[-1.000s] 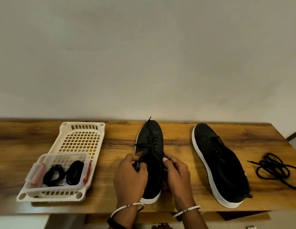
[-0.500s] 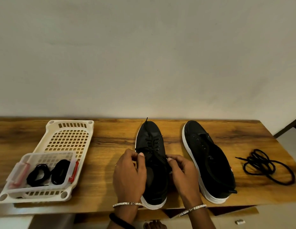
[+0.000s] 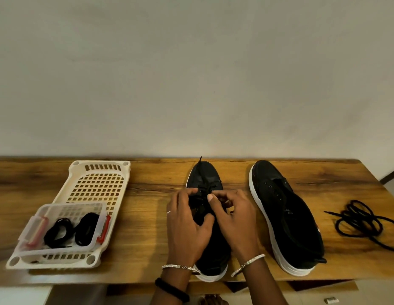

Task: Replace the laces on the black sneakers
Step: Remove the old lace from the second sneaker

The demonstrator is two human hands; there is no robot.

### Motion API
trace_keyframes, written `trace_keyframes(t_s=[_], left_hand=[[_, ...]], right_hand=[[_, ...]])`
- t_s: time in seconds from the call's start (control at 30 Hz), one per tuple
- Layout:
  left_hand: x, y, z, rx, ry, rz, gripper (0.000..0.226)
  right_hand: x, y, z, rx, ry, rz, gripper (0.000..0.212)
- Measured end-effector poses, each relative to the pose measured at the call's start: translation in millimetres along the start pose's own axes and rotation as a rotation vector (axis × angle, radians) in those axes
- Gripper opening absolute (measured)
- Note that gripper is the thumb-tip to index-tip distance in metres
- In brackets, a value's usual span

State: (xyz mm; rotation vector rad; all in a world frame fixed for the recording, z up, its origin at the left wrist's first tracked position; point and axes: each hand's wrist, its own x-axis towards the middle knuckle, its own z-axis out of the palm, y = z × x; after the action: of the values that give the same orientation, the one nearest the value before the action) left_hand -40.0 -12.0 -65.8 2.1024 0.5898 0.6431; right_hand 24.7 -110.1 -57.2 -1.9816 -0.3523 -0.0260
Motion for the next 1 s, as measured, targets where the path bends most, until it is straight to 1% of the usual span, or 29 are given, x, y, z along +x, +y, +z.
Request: trace_keyframes(t_s=[0.13, 0.23, 0.33, 0.37, 0.43, 0.5, 0.57, 0.7, 0.8, 0.87, 0.9, 0.97, 1.0], left_hand=[[1.1, -5.5, 0.2, 0.032, -0.045, -0.008, 0.056], [3.0, -9.5, 1.4, 0.026, -0.076, -0.037, 0.049], [3.2, -12.2, 2.4, 0.011, -0.092, -0.061, 0.044], [3.1, -13.6, 2.7, 0.003, -0.094, -0.068, 0.043], [3.4, -15.7, 3.5, -0.021, -0.094, -0.081, 0.042], [4.6, -17.8, 4.7, -0.033, -0.094, -0.088, 0.044], [5.3, -18.3, 5.2, -0.029, -0.096, -0.093, 0.044], [6.1, -18.5, 5.2, -0.015, -0.093, -0.09, 0.044], [6.1, -17.7, 5.0, -0.013, -0.081, -0.08, 0.043], [5.6, -15.7, 4.7, -0.008, -0.075, -0.084, 0.043], [5.3, -14.6, 4.9, -0.007, -0.069, -0.089, 0.043], [5.1, -12.3, 5.2, -0.009, -0.057, -0.097, 0.044], [5.3, -10.8, 5.1, -0.012, -0.054, -0.103, 0.045]], right_hand=[[5.5, -2.0, 1.7, 0.028, -0.053, 0.029, 0.005], [6.5, -1.0, 0.4, 0.138, -0.091, 0.088, 0.012], [7.9, 1.1, 3.4, 0.162, -0.102, 0.124, 0.011], [8.1, 3.0, 4.8, 0.203, -0.096, 0.146, 0.011], [8.2, 3.4, 5.2, 0.38, -0.077, 0.219, 0.012], [9.4, -1.4, 2.9, 0.604, -0.06, 0.299, 0.017], [12.5, -9.8, -4.0, 0.765, -0.02, 0.352, 0.019], [22.3, -9.6, -24.6, 1.019, 0.13, 0.395, 0.011], [29.7, -1.3, -38.2, 1.16, 0.254, 0.357, 0.01], [33.5, 4.0, -45.9, 1.143, 0.337, 0.297, 0.011], [35.0, 6.3, -49.3, 1.069, 0.386, 0.26, 0.011], [35.3, 9.1, -53.5, 0.832, 0.451, 0.163, 0.011], [33.5, 9.1, -54.3, 0.699, 0.458, 0.104, 0.012]])
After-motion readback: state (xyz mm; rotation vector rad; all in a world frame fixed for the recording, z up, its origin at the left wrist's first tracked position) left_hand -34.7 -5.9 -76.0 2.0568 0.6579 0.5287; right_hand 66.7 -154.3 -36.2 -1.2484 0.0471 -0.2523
